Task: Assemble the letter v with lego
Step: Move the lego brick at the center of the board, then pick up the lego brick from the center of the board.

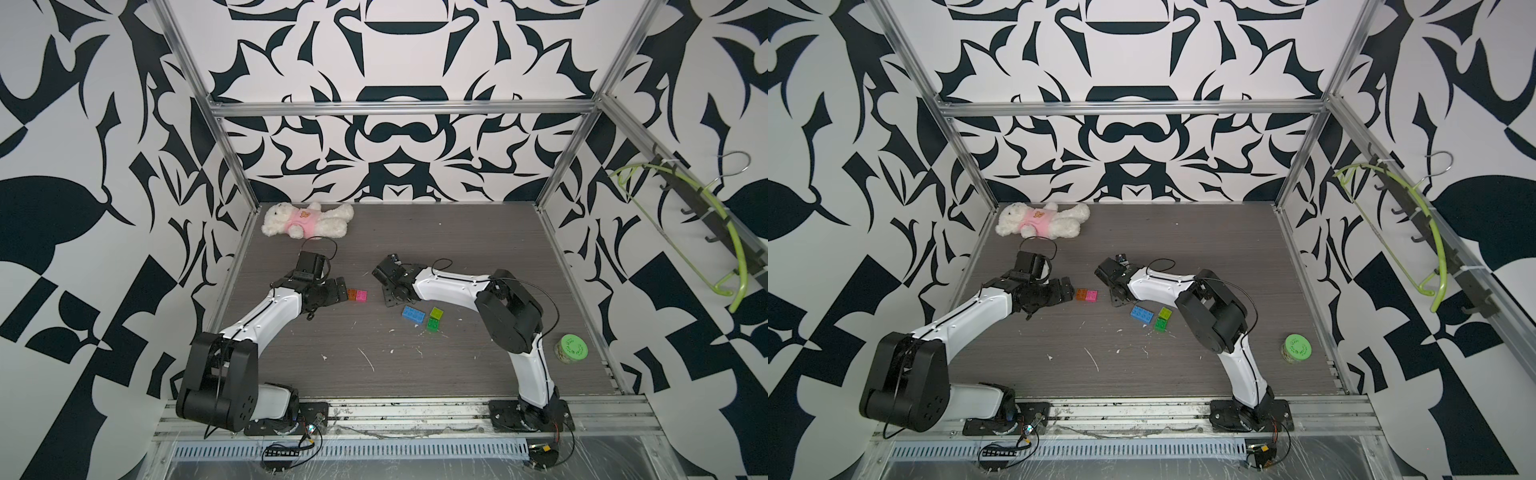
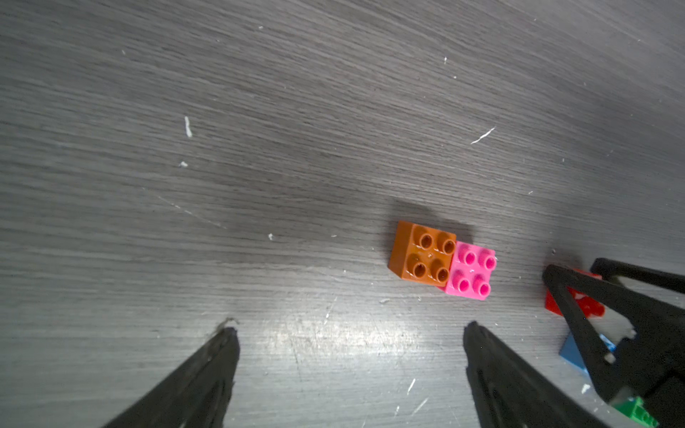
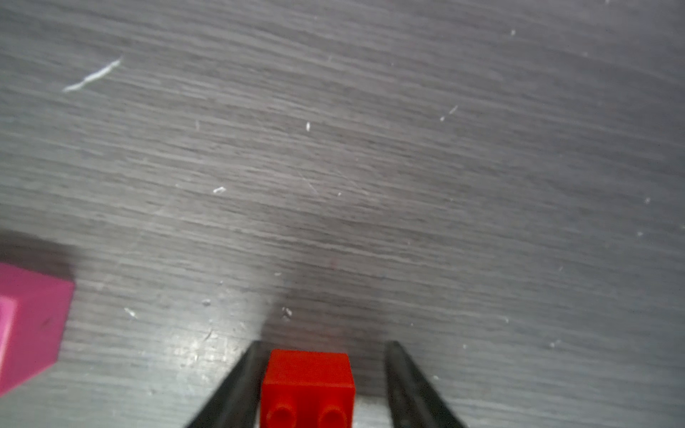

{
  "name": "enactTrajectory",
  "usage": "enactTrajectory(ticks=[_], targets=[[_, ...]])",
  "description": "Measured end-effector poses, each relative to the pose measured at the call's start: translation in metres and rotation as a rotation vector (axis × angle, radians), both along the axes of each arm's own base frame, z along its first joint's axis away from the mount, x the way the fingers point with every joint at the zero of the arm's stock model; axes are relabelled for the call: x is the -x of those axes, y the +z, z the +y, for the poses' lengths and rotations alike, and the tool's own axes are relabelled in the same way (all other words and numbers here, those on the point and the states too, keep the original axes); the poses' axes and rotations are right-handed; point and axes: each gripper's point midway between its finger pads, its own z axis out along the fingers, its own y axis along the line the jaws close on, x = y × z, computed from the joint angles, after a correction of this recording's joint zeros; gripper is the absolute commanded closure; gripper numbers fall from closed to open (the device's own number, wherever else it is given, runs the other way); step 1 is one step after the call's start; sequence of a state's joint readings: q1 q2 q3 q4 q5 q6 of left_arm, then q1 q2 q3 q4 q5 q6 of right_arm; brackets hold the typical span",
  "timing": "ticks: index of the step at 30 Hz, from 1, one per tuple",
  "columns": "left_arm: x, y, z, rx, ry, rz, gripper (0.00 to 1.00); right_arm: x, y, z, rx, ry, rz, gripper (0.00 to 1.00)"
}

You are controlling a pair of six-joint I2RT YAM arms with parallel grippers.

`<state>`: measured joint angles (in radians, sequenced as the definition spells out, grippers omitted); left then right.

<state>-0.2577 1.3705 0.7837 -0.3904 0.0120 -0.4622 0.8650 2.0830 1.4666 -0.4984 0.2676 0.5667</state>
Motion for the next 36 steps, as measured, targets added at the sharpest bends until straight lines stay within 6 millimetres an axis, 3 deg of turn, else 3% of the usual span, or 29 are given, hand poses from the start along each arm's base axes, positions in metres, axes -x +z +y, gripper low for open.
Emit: enactTrajectory(ticks=[5,8,11,21,36], targets=[[0.0,0.001,-0.001,0.001,-0.004,-0.003,0.01,0.021,0.027,-0.004,0.004,0.189,0.002,0.32],[-0.001,0.002,-0.001,0.0,-0.007,-0.005,0.01,0.039,0.049,-0.009,0.012,0.403,-0.027,0.32],[-0.001,0.003,-0.001,0.001,-0.007,-0.01,0.01,0.06,0.056,-0.015,0.038,0.628,-0.031,0.31],[0.0,0.008,0.001,-0.006,-0.008,-0.031,0.01,0.076,0.021,-0.024,0.08,1.062,0.044,0.45],[0.0,0.009,0.001,-0.009,-0.014,-0.037,0.01,0.058,0.007,-0.036,0.146,1.119,0.032,0.39]])
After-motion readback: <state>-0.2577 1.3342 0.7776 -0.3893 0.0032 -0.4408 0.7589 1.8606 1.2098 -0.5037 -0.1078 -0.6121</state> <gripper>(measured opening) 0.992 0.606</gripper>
